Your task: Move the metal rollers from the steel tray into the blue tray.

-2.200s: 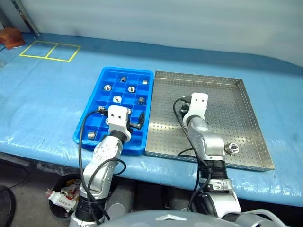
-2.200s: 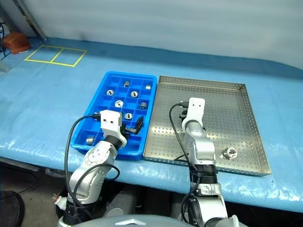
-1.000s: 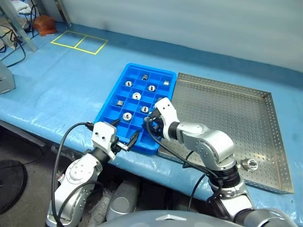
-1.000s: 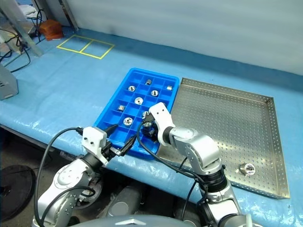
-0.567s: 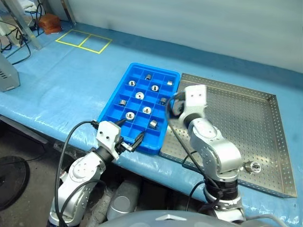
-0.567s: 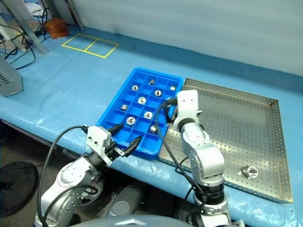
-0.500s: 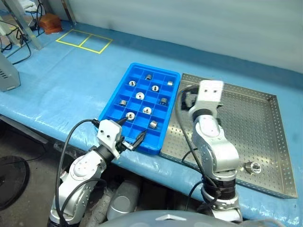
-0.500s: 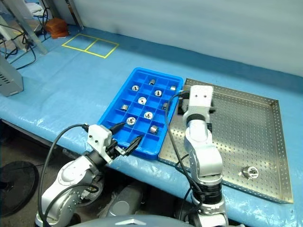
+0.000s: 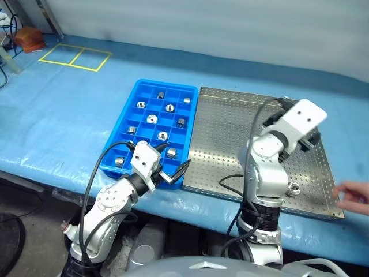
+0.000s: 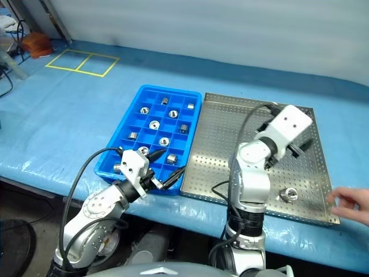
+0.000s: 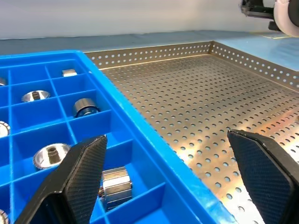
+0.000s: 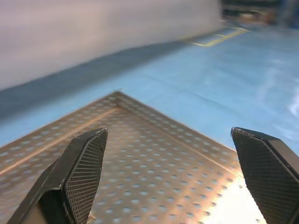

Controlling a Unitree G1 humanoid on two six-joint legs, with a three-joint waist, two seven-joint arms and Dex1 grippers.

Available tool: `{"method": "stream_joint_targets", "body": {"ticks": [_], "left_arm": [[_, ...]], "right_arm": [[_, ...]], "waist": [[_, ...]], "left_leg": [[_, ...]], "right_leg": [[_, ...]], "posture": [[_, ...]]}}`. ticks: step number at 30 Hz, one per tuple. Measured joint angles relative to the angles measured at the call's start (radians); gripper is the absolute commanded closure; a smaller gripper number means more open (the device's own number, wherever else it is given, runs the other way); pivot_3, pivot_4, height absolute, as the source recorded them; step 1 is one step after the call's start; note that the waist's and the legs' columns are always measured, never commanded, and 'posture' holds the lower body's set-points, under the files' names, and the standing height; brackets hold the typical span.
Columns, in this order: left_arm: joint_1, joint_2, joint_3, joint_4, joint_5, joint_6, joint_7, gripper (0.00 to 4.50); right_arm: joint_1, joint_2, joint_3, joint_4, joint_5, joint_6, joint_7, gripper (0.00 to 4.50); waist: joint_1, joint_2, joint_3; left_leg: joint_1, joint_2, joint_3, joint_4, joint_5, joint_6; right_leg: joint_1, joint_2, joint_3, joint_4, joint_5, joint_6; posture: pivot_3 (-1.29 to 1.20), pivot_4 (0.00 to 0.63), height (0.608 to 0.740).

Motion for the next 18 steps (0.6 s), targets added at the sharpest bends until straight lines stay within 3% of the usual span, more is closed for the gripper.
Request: {"method": "stream_joint_targets", "body": {"ticks": [7,18], "left_arm": [[-0.023,0.002,-0.014,0.006,0.000,0.001,-0.009,0.00],[-0.029,-0.005,-0.027,0.033,0.001,0.001,-0.017,0.00]], "right_arm": [[0.014,-0.001,-0.059,-0.003,0.178,-0.025,-0.235,0.02],[0.007,0.000,-0.024,-0.002,0.297,-0.026,-0.307,0.02]], "waist": [[-0.063,0.001,0.000],[-0.074,0.001,0.000]], "left_leg": [[0.005,0.002,-0.001,0.000,0.002,0.004],[0.006,0.002,-0.001,0.002,0.002,0.005]], "right_leg": [[0.009,0.002,0.001,0.001,-0.001,-0.001],[0.011,0.002,0.001,0.001,-0.001,0.000]], "posture": [[0.15,0.150,0.740],[0.16,0.150,0.740]]}}
